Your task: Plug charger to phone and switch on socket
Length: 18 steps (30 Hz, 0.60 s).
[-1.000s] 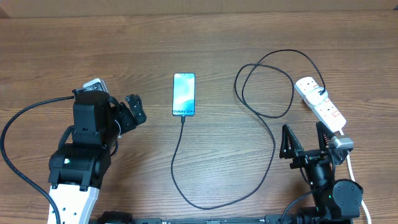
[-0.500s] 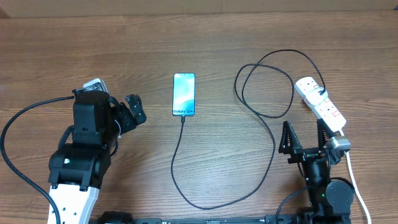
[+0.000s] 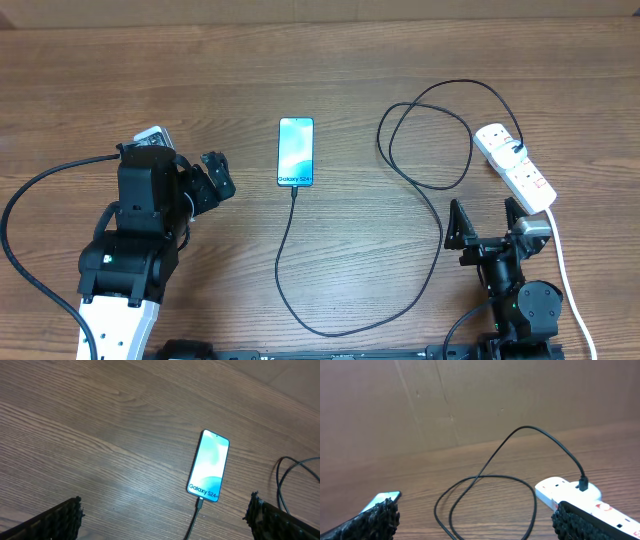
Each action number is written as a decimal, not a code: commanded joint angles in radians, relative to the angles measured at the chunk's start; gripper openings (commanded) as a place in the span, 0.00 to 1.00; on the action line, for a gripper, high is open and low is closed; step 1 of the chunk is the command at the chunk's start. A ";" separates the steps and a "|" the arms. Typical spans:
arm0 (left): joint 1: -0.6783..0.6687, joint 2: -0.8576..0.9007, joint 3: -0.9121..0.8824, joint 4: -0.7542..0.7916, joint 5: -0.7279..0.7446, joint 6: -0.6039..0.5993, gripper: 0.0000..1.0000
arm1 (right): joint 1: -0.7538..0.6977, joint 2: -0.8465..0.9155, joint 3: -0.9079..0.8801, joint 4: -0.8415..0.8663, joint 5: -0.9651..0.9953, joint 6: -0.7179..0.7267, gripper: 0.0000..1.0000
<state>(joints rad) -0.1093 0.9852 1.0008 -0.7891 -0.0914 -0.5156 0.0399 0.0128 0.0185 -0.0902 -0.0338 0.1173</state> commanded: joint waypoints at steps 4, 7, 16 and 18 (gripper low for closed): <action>0.002 0.002 -0.002 0.000 -0.013 0.022 1.00 | 0.005 -0.010 -0.011 0.003 0.015 -0.171 1.00; 0.002 0.002 -0.002 0.000 -0.013 0.022 1.00 | 0.005 -0.010 -0.011 0.003 0.018 -0.194 1.00; 0.002 0.002 -0.002 0.000 -0.013 0.022 1.00 | 0.005 -0.010 -0.011 0.005 0.014 -0.171 1.00; 0.002 0.002 -0.002 0.000 -0.013 0.022 0.99 | 0.005 -0.010 -0.011 0.006 0.014 -0.171 1.00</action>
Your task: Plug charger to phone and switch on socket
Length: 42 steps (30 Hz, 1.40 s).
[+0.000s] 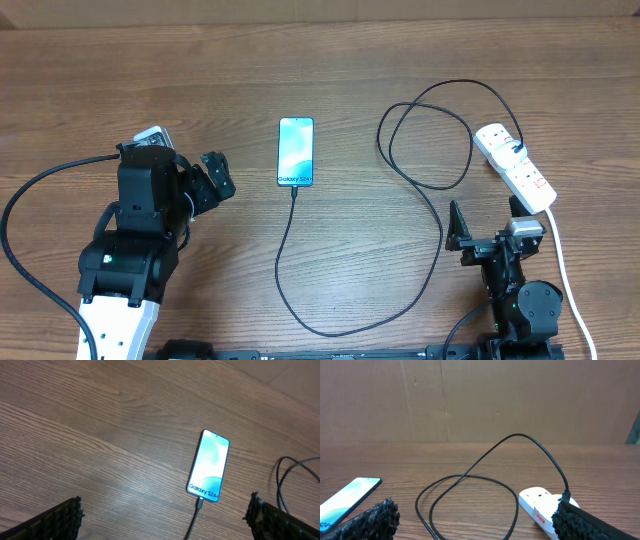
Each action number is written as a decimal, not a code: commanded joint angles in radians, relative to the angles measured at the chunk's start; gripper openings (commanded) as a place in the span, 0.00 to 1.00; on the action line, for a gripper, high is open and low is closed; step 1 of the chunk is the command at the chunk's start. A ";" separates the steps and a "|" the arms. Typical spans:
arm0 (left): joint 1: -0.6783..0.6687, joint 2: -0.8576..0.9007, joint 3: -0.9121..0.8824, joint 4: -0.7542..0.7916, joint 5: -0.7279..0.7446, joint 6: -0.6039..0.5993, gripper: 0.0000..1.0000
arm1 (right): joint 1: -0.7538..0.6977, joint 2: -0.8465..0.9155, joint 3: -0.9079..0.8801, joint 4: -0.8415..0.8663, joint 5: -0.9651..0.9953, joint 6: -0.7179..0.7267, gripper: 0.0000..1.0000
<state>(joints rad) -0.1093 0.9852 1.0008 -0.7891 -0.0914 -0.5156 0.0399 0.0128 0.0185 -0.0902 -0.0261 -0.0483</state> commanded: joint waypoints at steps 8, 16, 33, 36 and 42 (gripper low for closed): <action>0.002 0.002 -0.002 0.000 -0.013 0.022 1.00 | 0.005 -0.010 -0.011 0.006 0.006 -0.005 1.00; 0.002 0.002 -0.002 0.000 -0.013 0.022 1.00 | 0.005 -0.010 -0.011 0.006 0.006 -0.005 1.00; -0.005 0.010 -0.002 -0.076 -0.046 0.030 1.00 | 0.005 -0.010 -0.011 0.006 0.006 -0.005 1.00; -0.002 0.014 -0.002 -0.082 -0.046 0.030 0.99 | 0.005 -0.010 -0.011 0.006 0.006 -0.005 1.00; 0.006 -0.045 -0.017 -0.085 -0.047 0.034 0.99 | 0.005 -0.010 -0.011 0.006 0.006 -0.005 1.00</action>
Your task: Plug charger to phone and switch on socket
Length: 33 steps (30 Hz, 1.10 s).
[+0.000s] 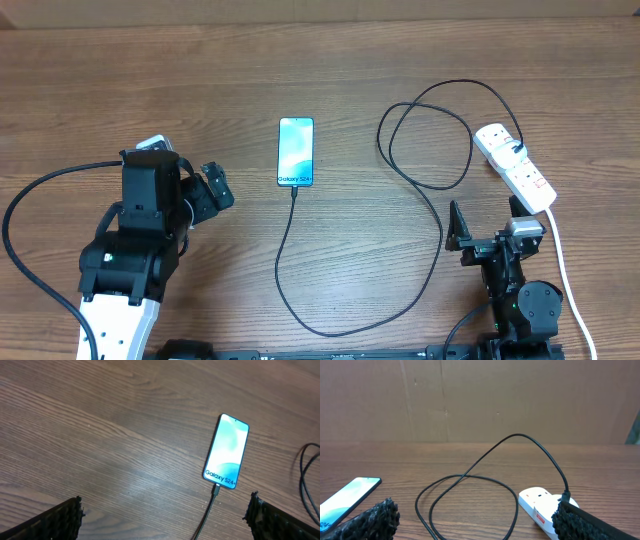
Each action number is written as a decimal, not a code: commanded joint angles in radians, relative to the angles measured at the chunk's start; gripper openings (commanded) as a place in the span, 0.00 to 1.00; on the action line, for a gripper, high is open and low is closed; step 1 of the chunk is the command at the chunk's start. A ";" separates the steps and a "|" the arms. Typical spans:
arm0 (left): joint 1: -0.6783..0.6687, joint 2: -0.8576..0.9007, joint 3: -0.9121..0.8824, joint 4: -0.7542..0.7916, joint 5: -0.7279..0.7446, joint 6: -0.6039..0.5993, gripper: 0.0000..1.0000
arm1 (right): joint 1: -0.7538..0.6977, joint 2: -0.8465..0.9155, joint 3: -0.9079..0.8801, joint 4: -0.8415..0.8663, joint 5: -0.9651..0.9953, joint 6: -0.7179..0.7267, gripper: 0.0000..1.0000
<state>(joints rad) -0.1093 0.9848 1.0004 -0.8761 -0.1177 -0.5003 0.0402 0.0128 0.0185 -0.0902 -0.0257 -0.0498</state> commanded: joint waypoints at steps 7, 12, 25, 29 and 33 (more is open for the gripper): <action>0.006 -0.209 -0.199 0.227 0.076 0.261 1.00 | 0.005 -0.010 -0.011 0.006 0.006 -0.003 1.00; 0.006 -0.353 -0.380 0.454 0.215 0.486 1.00 | 0.005 -0.010 -0.011 0.006 0.006 -0.003 1.00; 0.010 -0.688 -0.620 0.571 0.213 0.552 1.00 | 0.005 -0.010 -0.011 0.006 0.006 -0.004 1.00; 0.011 -0.743 -0.653 0.576 0.215 0.578 1.00 | 0.005 -0.010 -0.011 0.006 0.006 -0.004 1.00; 0.011 -0.767 -0.689 0.606 0.215 0.607 0.99 | 0.005 -0.010 -0.011 0.006 0.006 -0.003 1.00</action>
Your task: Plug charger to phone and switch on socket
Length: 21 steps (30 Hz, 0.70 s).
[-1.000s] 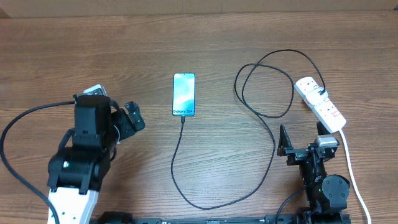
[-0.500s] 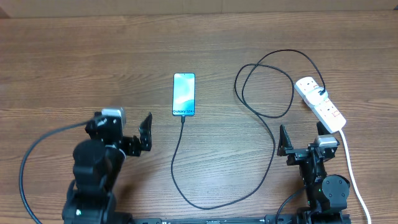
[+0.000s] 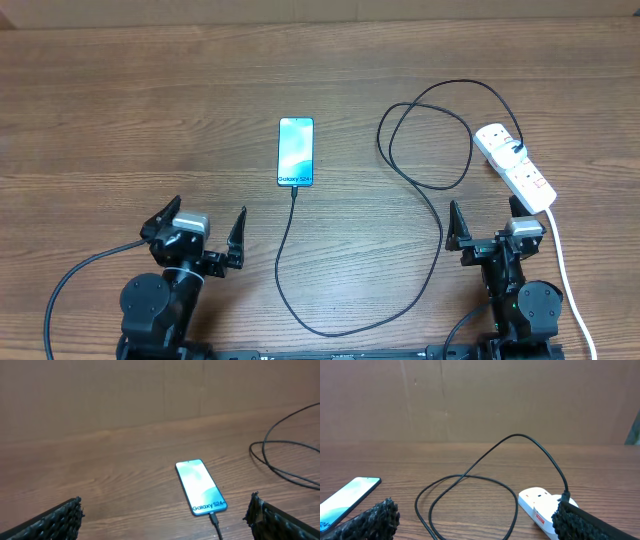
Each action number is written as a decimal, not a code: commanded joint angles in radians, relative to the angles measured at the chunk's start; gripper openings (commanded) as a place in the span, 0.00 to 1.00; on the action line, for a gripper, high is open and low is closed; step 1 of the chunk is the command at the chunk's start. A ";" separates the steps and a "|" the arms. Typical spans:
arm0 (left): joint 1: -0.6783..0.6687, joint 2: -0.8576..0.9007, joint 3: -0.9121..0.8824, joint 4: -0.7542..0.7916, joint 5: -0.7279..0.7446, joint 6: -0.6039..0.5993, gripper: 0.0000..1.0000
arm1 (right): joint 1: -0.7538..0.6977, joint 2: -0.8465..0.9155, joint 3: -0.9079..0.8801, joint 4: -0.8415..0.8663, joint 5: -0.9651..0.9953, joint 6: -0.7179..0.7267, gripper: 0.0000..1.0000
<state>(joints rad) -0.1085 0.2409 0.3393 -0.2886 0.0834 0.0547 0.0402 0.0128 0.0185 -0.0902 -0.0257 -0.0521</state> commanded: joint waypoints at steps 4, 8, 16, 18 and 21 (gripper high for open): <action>0.011 -0.041 -0.053 0.033 0.011 0.058 0.99 | 0.005 -0.010 -0.011 0.006 0.006 -0.001 1.00; 0.011 -0.080 -0.085 0.056 0.011 0.058 1.00 | 0.005 -0.010 -0.011 0.006 0.006 -0.002 1.00; 0.033 -0.224 -0.221 0.200 0.030 0.057 1.00 | 0.005 -0.010 -0.011 0.006 0.006 -0.001 1.00; 0.046 -0.238 -0.261 0.264 0.048 0.058 1.00 | 0.005 -0.010 -0.011 0.006 0.006 -0.002 1.00; 0.059 -0.238 -0.319 0.378 0.068 0.054 1.00 | 0.005 -0.010 -0.011 0.006 0.006 -0.002 1.00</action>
<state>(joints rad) -0.0662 0.0174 0.0734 0.0238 0.1135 0.0872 0.0402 0.0128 0.0185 -0.0895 -0.0254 -0.0525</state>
